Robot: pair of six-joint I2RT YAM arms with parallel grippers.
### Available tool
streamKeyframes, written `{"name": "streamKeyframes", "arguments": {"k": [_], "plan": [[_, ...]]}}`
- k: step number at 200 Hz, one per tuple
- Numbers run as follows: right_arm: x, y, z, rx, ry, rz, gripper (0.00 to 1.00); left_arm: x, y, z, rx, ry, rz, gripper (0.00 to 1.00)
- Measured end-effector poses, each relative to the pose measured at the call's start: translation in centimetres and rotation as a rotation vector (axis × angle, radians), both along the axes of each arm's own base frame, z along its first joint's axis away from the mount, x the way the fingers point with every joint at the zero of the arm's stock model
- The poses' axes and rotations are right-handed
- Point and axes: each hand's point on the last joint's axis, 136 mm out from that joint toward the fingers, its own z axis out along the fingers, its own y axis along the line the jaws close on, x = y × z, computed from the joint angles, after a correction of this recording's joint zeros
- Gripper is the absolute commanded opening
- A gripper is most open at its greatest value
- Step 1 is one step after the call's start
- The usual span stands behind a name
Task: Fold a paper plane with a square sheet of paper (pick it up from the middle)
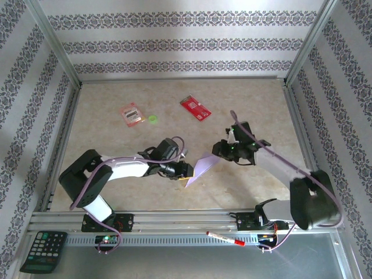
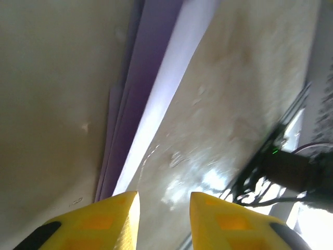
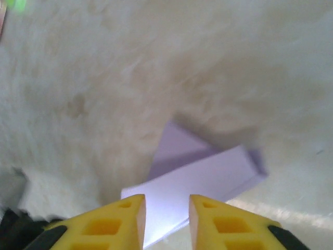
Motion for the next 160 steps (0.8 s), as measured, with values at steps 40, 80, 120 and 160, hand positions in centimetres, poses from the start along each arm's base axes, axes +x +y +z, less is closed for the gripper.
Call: {"name": "streamKeyframes", "arguments": {"k": [40, 80, 120, 160], "plan": [[-3.7, 2.3, -0.9, -0.124, 0.000, 0.014, 0.75, 3.3, 2.3, 0.5, -0.001, 0.018, 0.121, 0.38], [-5.4, 3.6, -2.9, -0.289, 0.026, -0.016, 0.90, 4.3, 4.5, -0.9, 0.092, 0.064, 0.193, 0.41], [-4.3, 4.8, -3.9, -0.450, 0.027, -0.052, 0.93, 5.9, 8.9, -0.9, 0.146, 0.059, 0.312, 0.42], [-3.5, 4.7, -5.2, -0.571, 0.038, -0.072, 0.93, 5.7, 9.1, -0.6, 0.148, 0.050, 0.309, 0.42]]}}
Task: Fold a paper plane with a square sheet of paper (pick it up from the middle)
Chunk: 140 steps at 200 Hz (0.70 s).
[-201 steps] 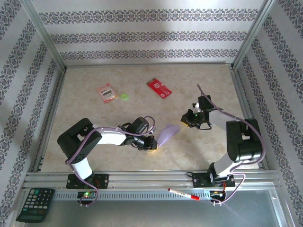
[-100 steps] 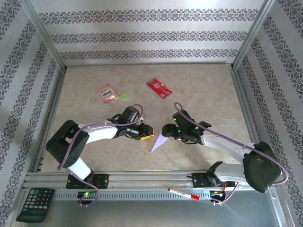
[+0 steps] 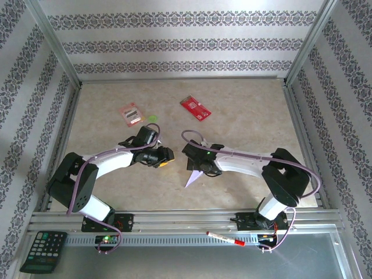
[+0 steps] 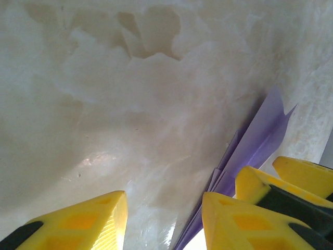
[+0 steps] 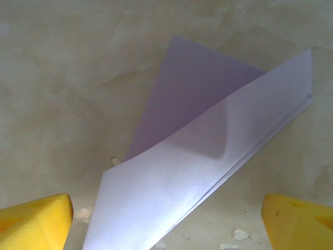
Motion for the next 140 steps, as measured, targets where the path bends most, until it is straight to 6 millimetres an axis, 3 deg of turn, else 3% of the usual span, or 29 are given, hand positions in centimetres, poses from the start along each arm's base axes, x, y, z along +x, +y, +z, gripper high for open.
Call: {"name": "streamKeyframes", "arguments": {"k": [32, 67, 101, 140], "plan": [[-0.2, -0.9, -0.9, -0.068, 0.020, -0.011, 0.87, -0.7, 0.3, -0.7, 0.007, 0.022, -0.002, 0.42], [-0.4, -1.6, -0.1, -0.061, -0.004, -0.033, 0.78, -0.8, 0.3, -0.8, 0.007, 0.025, -0.003, 0.42], [-0.4, -2.1, 0.8, -0.036, -0.034, -0.050, 0.58, -0.8, 0.3, -0.9, 0.010, 0.026, -0.007, 0.42], [-1.1, -3.3, 0.4, -0.032, -0.029, -0.067, 0.30, -0.9, 0.3, -1.2, 0.015, 0.030, -0.012, 0.42]]}}
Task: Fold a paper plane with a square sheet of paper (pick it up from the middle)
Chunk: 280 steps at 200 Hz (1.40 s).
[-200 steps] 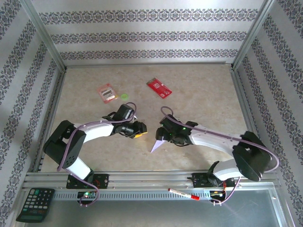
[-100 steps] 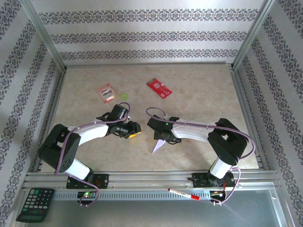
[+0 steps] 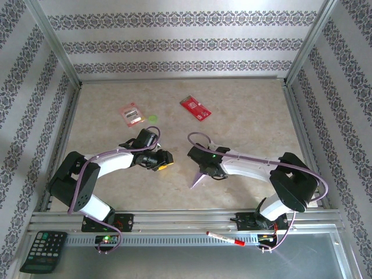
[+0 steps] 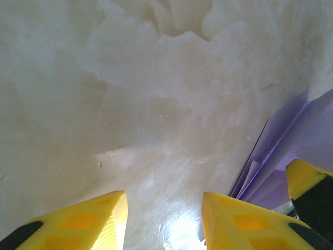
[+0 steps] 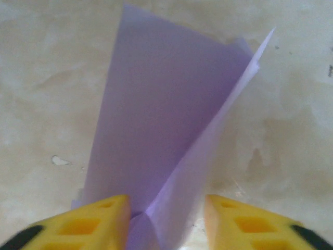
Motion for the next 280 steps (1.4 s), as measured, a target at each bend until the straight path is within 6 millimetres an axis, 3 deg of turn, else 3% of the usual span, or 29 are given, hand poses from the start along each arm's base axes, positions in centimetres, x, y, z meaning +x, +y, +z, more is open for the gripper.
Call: {"name": "streamKeyframes", "arguments": {"k": [31, 62, 137, 190, 229, 280], "plan": [[0.0, -0.5, 0.2, 0.023, -0.008, -0.019, 0.08, 0.0, 0.0, 0.0, 0.000, 0.000, 0.000, 0.44], [0.4, 0.3, 1.5, 0.126, -0.060, 0.006, 0.01, 0.0, 0.0, 0.1, -0.001, -0.005, 0.001, 0.50], [3.1, 6.4, 3.0, 0.481, -0.145, 0.100, 0.00, -0.4, -0.5, 1.1, -0.068, -0.039, 0.020, 0.53], [2.9, 6.1, 1.1, 0.534, -0.116, 0.097, 0.00, -1.2, -3.2, -0.5, -0.123, 0.021, -0.031, 0.52], [2.6, 6.0, 0.6, 0.549, -0.109, 0.103, 0.00, -0.6, -4.9, 0.1, -0.166, 0.014, -0.060, 0.52], [2.5, 5.4, 0.0, 0.541, -0.103, 0.089, 0.00, 0.3, -6.0, -0.6, -0.188, 0.025, -0.071, 0.40]]}}
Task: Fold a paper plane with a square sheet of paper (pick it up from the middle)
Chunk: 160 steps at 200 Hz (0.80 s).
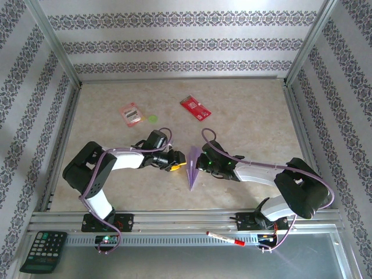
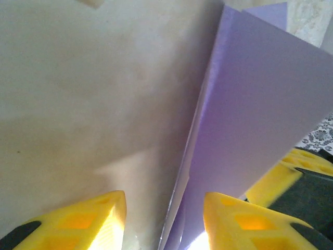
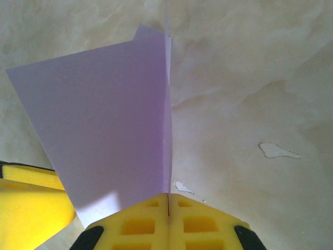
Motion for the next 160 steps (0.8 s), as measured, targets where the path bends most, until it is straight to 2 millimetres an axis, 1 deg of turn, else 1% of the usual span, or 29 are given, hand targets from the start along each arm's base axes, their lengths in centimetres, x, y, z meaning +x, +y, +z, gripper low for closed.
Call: {"name": "streamKeyframes", "arguments": {"k": [30, 52, 91, 111, 139, 160], "plan": [[-0.2, -0.1, -0.3, 0.000, 0.002, 0.001, 0.00, 0.0, -0.1, -0.3, -0.001, 0.011, -0.002, 0.34], [-0.2, -0.2, -0.3, 0.001, 0.001, 0.001, 0.00, 0.6, -0.8, -0.2, -0.016, 0.011, -0.013, 0.28], [-0.1, -0.1, -0.3, 0.006, -0.004, 0.001, 0.00, 1.7, -1.9, -0.5, -0.041, 0.017, -0.024, 0.07], [0.1, -0.3, -0.2, 0.009, -0.005, -0.009, 0.00, 2.1, -2.1, -0.5, -0.043, 0.012, -0.023, 0.00], [0.8, -0.9, 0.4, 0.022, -0.016, -0.031, 0.00, 2.6, -1.8, -0.1, -0.034, -0.007, -0.005, 0.00], [1.4, -1.4, 1.0, 0.036, -0.029, -0.049, 0.00, 3.2, -1.2, 0.8, -0.034, -0.036, 0.020, 0.00]]}}
